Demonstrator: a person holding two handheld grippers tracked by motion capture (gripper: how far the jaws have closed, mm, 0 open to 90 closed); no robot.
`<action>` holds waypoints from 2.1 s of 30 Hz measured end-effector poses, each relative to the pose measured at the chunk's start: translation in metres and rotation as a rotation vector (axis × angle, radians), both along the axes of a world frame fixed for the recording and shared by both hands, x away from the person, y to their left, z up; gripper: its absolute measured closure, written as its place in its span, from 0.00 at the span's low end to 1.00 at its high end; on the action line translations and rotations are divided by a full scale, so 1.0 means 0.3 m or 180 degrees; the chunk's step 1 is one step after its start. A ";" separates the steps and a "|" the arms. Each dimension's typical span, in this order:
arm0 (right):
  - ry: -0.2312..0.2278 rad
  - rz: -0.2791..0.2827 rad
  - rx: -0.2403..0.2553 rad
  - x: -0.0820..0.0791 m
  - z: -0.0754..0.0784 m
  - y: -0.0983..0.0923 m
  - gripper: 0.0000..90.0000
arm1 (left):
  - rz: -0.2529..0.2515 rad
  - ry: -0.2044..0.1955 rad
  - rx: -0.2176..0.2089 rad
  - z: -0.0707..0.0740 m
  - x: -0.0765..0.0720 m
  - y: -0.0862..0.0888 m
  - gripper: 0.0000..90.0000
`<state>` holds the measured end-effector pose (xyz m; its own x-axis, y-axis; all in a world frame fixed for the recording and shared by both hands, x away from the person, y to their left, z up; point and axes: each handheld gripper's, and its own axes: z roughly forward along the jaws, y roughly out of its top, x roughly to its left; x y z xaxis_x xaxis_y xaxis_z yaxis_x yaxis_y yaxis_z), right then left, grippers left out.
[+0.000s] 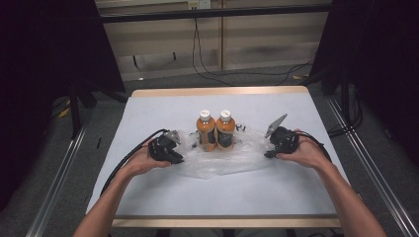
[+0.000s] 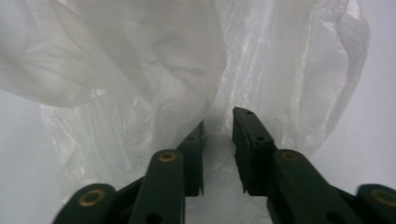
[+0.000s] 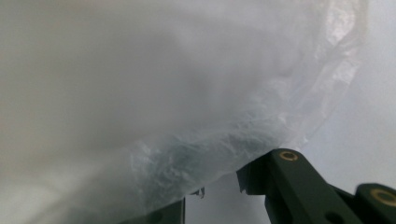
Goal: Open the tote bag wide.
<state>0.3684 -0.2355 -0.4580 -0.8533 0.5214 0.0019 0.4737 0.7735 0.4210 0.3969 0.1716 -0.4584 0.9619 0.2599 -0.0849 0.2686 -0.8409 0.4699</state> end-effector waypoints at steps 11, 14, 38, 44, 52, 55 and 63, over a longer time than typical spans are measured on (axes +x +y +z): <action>-0.0136 -0.0275 0.0727 -0.045 0.015 -0.030 0.67 | 0.0170 -0.0132 -0.0599 0.055 -0.034 0.042 0.93; -0.0223 -0.0233 0.0891 -0.071 0.051 -0.022 0.68 | 0.0139 -0.0184 -0.0717 0.089 -0.057 0.046 0.94; -0.0435 -0.0117 0.0652 0.078 0.186 0.204 1.00 | 0.0140 -0.0315 -0.0467 0.157 0.028 -0.134 1.00; -0.0171 -0.0146 0.0150 0.152 0.060 0.241 1.00 | 0.0281 -0.0121 -0.0137 0.049 0.090 -0.167 1.00; -0.0042 0.0079 -0.0201 0.157 0.004 0.242 0.98 | 0.0205 -0.0076 0.0147 0.004 0.090 -0.153 0.88; -0.0091 0.0184 -0.0370 0.140 0.010 0.240 0.89 | 0.0216 -0.0081 0.0236 0.008 0.086 -0.129 0.81; -0.0055 0.0268 -0.0568 0.115 0.019 0.207 0.83 | 0.0139 -0.0039 0.0306 0.013 0.067 -0.082 0.79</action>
<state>0.4030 -0.1733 -0.4525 -0.8930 0.4389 -0.0993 0.3979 0.8732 0.2813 0.4168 0.1469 -0.4545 0.9503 0.3081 -0.0459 0.3009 -0.8698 0.3911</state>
